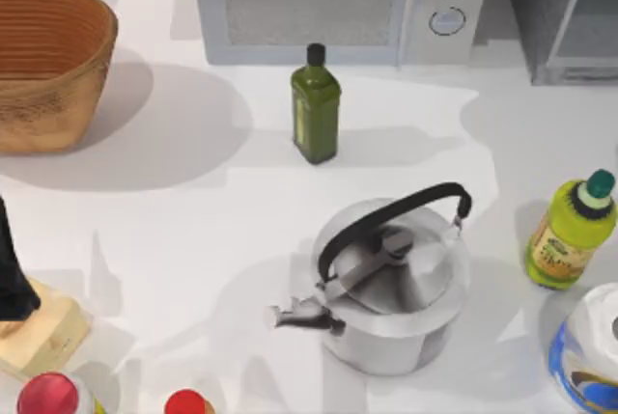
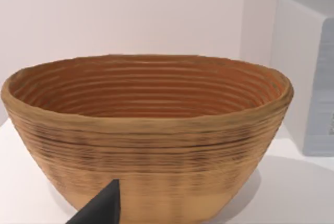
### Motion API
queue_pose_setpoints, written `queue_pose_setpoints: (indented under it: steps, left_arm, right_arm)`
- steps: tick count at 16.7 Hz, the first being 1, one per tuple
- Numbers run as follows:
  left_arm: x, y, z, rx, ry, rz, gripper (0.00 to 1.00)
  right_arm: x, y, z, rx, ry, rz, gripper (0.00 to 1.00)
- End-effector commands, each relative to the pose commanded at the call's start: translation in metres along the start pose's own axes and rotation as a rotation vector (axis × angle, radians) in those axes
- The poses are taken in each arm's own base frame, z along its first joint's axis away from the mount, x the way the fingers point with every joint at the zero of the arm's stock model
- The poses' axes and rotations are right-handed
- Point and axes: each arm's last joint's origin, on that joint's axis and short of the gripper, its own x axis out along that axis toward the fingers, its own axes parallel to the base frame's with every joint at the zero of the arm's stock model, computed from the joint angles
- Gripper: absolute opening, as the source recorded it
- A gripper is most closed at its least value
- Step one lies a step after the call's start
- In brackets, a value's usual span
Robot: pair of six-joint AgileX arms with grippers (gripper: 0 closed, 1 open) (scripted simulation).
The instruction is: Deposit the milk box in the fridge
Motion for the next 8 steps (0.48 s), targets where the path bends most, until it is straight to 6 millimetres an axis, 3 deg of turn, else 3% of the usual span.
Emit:
queue_pose_setpoints:
  steps: [8]
  left_arm:
    - [0.0000,0.0000,0.0000,0.000,0.000,0.000,1.00]
  right_arm:
    - [0.0000,0.0000,0.0000,0.000,0.000,0.000,0.60]
